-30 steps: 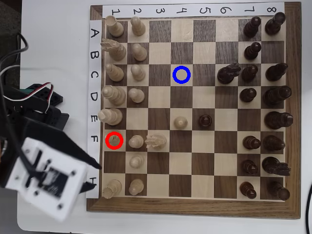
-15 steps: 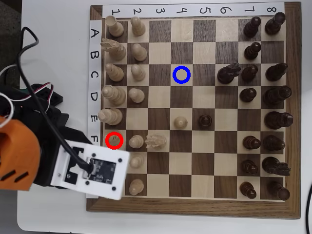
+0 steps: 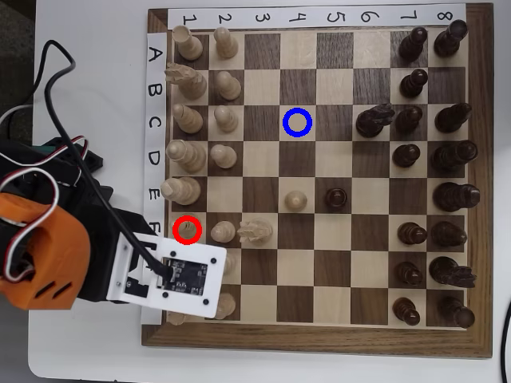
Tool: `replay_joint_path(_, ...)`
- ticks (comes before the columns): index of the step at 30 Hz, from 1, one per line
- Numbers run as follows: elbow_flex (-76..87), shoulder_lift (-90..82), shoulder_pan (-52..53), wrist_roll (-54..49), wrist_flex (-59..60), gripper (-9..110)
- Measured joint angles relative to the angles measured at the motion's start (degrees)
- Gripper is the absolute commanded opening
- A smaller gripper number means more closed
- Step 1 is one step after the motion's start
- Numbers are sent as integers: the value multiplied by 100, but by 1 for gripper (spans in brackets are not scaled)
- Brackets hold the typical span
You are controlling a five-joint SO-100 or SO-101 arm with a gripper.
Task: Move the piece to destination
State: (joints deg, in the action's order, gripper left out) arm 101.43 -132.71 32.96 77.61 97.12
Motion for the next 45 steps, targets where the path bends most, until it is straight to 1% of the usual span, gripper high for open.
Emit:
replay_joint_path(17,677,-18,-677,782,-9,14)
replay_joint_path(28,738,246,-809,932,-9,15)
replay_joint_path(33,809,334,-835,967,-9,18)
replay_joint_path(45,993,519,-1090,1213,-9,17)
